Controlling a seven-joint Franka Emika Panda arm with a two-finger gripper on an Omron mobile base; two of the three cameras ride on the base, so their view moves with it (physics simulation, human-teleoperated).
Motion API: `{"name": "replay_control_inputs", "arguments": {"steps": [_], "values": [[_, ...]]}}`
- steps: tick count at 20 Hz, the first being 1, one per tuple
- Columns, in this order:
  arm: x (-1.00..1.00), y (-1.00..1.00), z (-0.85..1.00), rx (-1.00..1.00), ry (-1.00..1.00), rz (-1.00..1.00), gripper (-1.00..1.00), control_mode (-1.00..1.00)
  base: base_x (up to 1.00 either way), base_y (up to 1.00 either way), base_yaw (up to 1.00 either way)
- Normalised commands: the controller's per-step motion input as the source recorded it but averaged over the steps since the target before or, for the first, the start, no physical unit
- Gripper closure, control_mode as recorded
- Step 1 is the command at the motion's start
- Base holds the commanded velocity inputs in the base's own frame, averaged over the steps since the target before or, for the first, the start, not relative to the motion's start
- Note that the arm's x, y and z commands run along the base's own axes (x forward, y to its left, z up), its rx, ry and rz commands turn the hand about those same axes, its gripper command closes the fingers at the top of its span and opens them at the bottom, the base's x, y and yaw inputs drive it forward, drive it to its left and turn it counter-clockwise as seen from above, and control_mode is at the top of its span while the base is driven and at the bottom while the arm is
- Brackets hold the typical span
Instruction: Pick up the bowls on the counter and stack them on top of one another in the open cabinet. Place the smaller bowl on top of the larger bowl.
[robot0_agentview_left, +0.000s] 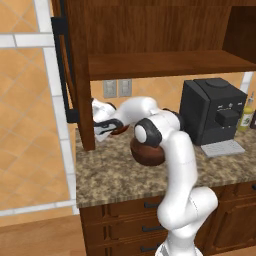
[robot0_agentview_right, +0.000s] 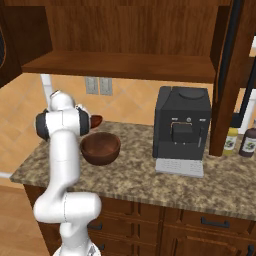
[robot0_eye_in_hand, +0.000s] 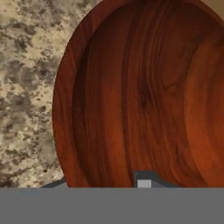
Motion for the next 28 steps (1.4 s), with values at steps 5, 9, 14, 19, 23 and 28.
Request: {"name": "replay_control_inputs", "arguments": {"steps": [5, 9, 14, 19, 23, 28], "values": [[-0.89, -0.04, 0.52, 0.01, -0.17, 0.00, 1.00, -1.00, 0.00, 0.00, 0.00], [-0.97, -0.29, 0.48, 0.03, -0.09, -0.04, 1.00, -1.00, 0.00, 0.00, 0.00], [-0.92, -0.68, 0.38, 0.11, 0.01, -0.14, 1.00, -1.00, 0.00, 0.00, 0.00], [-0.80, -0.84, 0.22, 0.13, 0.04, -0.15, 1.00, -1.00, 0.00, 0.00, 0.00], [-0.45, -0.44, -0.06, 0.06, 0.05, -0.07, 1.00, -1.00, 0.00, 0.00, 0.00], [-0.03, -0.02, -0.35, 0.07, 0.01, 0.00, 1.00, -1.00, 0.00, 0.00, 0.00]]}}
